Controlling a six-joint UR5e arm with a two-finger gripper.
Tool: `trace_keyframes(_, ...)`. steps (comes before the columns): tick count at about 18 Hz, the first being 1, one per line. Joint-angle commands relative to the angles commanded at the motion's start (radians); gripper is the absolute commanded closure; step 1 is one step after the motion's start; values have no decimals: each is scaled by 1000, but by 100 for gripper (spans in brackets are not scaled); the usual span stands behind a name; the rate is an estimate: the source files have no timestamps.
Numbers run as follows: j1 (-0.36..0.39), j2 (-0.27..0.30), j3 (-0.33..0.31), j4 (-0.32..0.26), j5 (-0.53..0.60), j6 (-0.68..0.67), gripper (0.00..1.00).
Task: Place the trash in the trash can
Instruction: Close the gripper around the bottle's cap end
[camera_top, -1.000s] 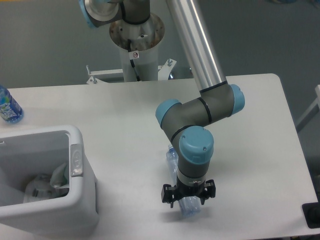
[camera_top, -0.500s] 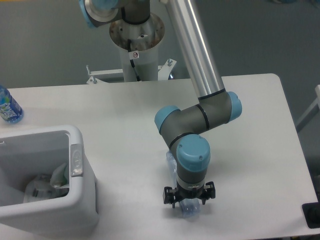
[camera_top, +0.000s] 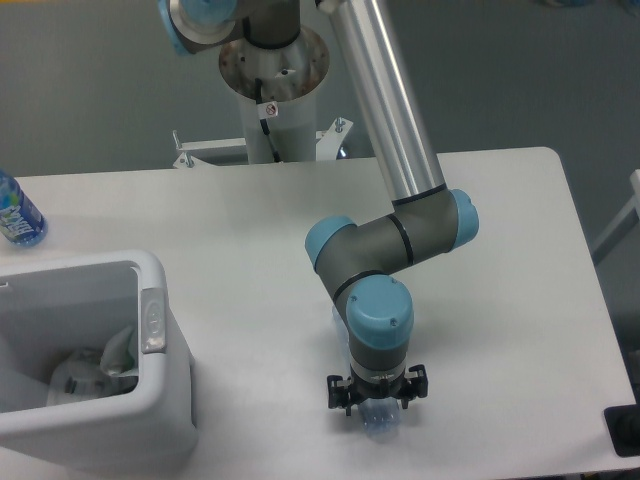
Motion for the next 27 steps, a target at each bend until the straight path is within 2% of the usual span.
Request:
trace_keyframes(3,-3,0,2,0,8,0,11)
trace_keyframes(13,-5,3,0,0,9,2,29)
trace_keyframes(27,-5,14,5,-3,6,3,37)
